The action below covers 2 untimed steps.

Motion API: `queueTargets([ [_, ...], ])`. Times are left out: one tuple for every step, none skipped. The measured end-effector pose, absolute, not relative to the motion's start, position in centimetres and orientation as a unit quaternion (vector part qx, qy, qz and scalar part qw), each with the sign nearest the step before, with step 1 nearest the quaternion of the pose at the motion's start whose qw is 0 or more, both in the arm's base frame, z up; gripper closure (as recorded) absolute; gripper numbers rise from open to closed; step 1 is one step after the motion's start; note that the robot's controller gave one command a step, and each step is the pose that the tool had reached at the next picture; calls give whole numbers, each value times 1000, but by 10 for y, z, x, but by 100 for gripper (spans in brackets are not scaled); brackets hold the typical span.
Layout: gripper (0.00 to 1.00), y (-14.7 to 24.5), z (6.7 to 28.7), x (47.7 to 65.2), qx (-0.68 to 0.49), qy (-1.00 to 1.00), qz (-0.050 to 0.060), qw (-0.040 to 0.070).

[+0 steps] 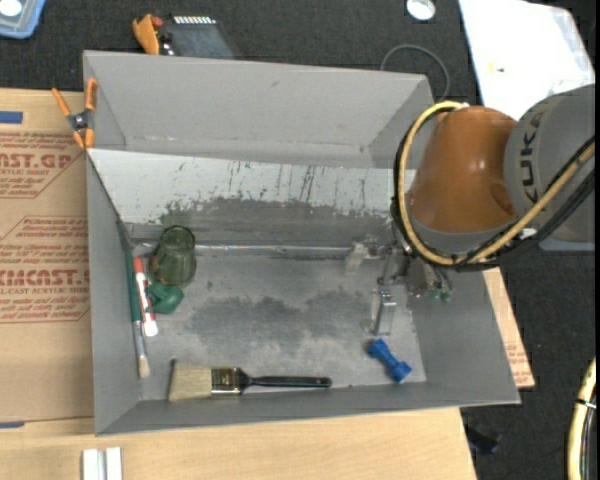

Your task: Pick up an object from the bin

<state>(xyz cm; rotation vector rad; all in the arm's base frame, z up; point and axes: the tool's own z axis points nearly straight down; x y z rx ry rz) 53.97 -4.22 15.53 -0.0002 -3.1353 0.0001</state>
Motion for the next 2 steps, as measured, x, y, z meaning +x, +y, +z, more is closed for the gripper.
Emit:
queueTargets([
  [0,-42,160,542,0,-1000,0,-1],
  [0,-80,216,524,48,-999,0,0],
])
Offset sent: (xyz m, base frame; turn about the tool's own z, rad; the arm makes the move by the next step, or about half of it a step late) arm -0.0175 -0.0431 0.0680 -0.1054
